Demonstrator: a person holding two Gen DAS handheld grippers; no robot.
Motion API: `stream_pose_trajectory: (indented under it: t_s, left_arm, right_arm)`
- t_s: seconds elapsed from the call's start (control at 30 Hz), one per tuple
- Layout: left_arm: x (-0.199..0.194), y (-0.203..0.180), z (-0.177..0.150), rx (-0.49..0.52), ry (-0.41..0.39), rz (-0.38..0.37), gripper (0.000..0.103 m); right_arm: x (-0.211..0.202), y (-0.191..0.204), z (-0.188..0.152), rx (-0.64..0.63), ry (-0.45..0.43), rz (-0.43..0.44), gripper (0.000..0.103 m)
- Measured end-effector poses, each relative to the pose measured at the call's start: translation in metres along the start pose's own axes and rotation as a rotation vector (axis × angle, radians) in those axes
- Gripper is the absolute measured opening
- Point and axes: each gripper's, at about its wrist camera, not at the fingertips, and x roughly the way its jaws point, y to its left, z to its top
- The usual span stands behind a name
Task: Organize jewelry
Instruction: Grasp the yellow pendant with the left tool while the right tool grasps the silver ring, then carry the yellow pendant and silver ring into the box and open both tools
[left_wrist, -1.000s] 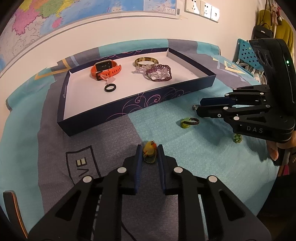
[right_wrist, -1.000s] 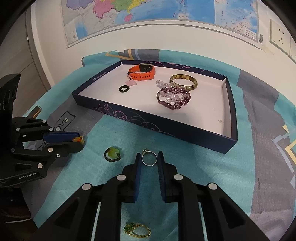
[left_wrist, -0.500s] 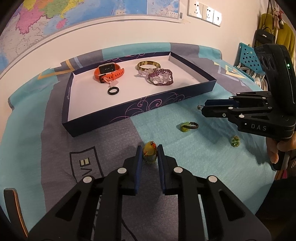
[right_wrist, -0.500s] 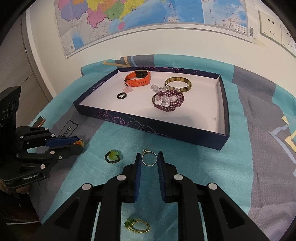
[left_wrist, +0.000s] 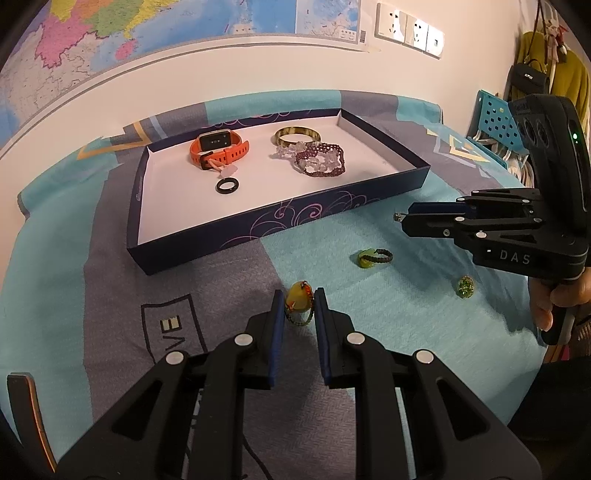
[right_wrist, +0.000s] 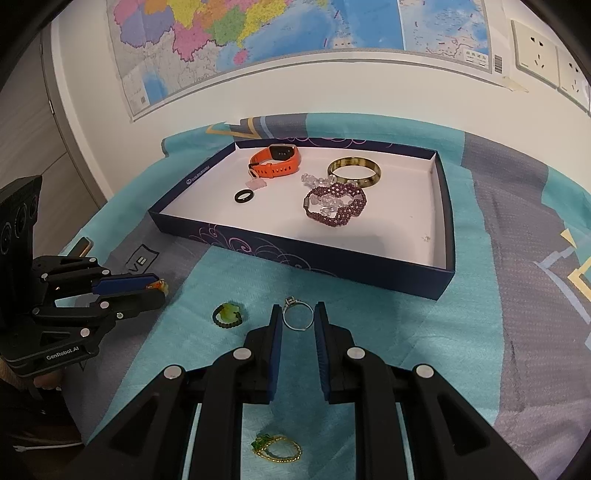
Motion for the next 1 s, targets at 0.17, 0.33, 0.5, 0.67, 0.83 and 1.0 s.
stream_pose_trajectory:
  t_s: [0.17,0.33,0.5,0.67,0.83,1.0]
  left_arm:
    - [-0.001,0.001,0.000,-0.009,-0.008,-0.007,0.017]
    - [-0.003,0.001,0.000,-0.016,-0.017,-0.013,0.017]
    - [-0.006,0.002,0.002,-0.024,-0.027,-0.015,0.017]
    - [-0.007,0.004,0.002,-0.031,-0.034,-0.015,0.017]
    - [-0.009,0.005,0.004,-0.034,-0.041,-0.014,0.017]
    - [-0.012,0.006,0.007,-0.039,-0.053,-0.014,0.017]
  right_arm:
    - [-0.003,-0.001,0.000,0.003,-0.010,0.002,0.016]
    - [-0.004,-0.001,0.001,0.005,-0.017,0.005,0.016]
    - [-0.006,-0.003,0.001,0.013,-0.024,0.010,0.016]
    - [-0.008,-0.003,0.002,0.016,-0.031,0.013,0.016]
    - [-0.010,-0.003,0.003,0.015,-0.038,0.016,0.016]
    - [-0.011,-0.003,0.006,0.016,-0.044,0.018,0.016]
